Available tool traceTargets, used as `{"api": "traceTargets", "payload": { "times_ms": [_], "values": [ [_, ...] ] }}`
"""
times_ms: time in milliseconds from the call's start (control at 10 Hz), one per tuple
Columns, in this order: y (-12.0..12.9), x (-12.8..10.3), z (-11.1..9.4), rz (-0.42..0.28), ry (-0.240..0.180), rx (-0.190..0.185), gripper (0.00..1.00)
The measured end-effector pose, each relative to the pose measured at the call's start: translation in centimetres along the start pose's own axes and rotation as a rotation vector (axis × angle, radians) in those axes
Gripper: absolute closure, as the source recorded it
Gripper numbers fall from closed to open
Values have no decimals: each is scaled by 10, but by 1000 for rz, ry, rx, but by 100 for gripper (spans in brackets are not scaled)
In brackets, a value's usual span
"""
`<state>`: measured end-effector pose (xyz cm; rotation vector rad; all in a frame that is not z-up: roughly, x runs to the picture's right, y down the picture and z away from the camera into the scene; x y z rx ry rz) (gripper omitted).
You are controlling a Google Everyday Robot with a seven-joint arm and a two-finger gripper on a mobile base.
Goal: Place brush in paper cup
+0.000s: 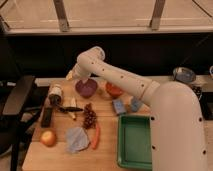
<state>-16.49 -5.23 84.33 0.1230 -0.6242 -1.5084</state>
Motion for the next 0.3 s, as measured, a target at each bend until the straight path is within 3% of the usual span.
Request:
{"api": "traceTargets", "payload": {
  "times_ms": [300],
  "values": [
    [-1, 0, 0, -2, 0, 1, 38]
  ]
}}
